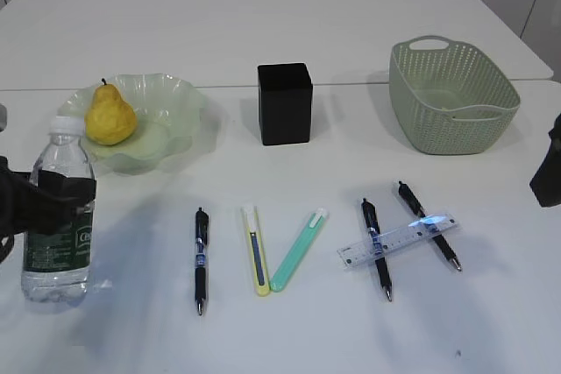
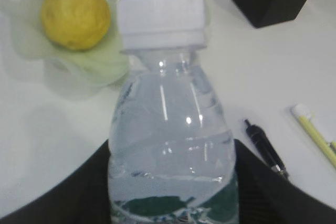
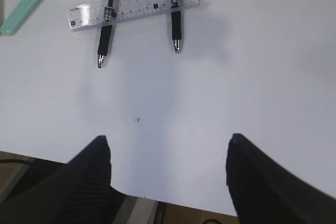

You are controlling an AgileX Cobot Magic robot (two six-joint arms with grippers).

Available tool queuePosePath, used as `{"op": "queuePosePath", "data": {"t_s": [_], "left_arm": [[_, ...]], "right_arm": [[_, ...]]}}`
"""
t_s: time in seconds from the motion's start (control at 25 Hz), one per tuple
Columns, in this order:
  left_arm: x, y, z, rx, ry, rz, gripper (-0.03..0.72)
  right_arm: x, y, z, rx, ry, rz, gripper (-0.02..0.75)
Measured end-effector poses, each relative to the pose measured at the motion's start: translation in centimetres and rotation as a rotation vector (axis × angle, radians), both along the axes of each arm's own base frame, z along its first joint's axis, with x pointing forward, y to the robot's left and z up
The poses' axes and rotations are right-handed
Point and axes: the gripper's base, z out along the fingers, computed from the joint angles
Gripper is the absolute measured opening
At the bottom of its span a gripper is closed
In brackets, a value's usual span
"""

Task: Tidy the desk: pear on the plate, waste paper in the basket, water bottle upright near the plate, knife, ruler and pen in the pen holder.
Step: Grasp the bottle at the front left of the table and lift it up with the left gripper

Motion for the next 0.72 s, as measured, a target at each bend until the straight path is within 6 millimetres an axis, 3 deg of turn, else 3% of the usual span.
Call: {"op": "queuePosePath", "data": {"t_s": [0.32,0.48,0.6,0.72], "left_arm": [[0.4,-0.9,-0.6,-0.072,-0.251,-0.093,0.412],[1.2,-1.3,-2.2,-0.116,-0.306,-0.1,0.412],[1.5,-1.4,-4.4,-0.108,-0.247,-0.1,0.412],[1.8,-1.4,-5.0,-0.11,-0.258,-0.086,0.412]], "right_arm": [[0.0,0.0,0.0,0.0,0.002,-0.002,0.508],[0.0,0.0,0.0,0.001,0.003,-0.004,0.508],[0.0,0.0,0.0,0.001,0.004,-0.004,0.507],[0.0,0.0,0.0,0.001,0.004,-0.004,0.505]]}}
